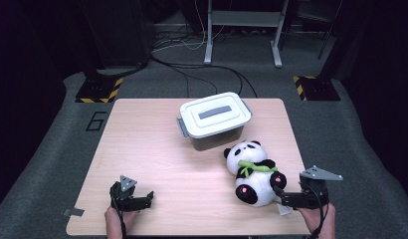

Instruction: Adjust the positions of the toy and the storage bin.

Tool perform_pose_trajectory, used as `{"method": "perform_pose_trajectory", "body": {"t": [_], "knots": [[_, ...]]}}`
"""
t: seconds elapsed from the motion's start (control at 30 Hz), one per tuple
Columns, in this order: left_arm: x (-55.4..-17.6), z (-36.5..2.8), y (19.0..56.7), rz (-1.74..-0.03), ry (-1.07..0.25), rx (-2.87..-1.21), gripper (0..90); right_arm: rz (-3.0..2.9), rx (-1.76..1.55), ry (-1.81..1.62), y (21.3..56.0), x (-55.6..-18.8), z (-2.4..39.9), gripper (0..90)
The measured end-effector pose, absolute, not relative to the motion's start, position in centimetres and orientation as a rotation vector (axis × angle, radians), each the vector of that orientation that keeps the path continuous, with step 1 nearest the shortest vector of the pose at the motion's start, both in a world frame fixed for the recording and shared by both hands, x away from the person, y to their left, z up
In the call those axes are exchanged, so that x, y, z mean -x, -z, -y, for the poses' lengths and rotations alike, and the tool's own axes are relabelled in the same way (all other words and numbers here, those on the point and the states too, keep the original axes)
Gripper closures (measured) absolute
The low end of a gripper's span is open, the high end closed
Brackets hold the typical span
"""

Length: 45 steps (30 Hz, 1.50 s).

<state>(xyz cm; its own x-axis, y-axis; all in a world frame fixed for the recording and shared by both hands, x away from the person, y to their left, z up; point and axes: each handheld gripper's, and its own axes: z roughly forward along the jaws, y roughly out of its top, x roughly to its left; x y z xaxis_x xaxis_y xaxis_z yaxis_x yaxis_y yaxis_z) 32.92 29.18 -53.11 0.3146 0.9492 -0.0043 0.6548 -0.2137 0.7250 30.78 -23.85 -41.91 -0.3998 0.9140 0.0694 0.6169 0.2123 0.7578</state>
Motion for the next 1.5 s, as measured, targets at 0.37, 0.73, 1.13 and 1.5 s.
{"method": "perform_pose_trajectory", "body": {"t": [0.37, 0.73, 1.13, 1.5], "knots": [[-32.9, -29.2, 53.1, -1.414, -0.603, -1.956, 2.7, -2.207, -1.368, -0.906, 41.5, -33.9, 18.5, 2.2], [-32.9, -29.2, 53.1, -1.413, -0.602, -1.958, 2.7, -2.205, -1.411, -0.710, 42.5, -35.6, 16.9, 16.6], [-32.9, -29.2, 53.1, -1.409, -0.601, -1.969, 2.8, -2.237, -1.405, -0.669, 43.4, -35.9, 17.3, 48.4], [-32.9, -29.2, 53.1, -1.409, -0.601, -1.969, 2.7, -2.219, -1.365, -0.893, 43.5, -34.4, 17.7, 83.0]]}}
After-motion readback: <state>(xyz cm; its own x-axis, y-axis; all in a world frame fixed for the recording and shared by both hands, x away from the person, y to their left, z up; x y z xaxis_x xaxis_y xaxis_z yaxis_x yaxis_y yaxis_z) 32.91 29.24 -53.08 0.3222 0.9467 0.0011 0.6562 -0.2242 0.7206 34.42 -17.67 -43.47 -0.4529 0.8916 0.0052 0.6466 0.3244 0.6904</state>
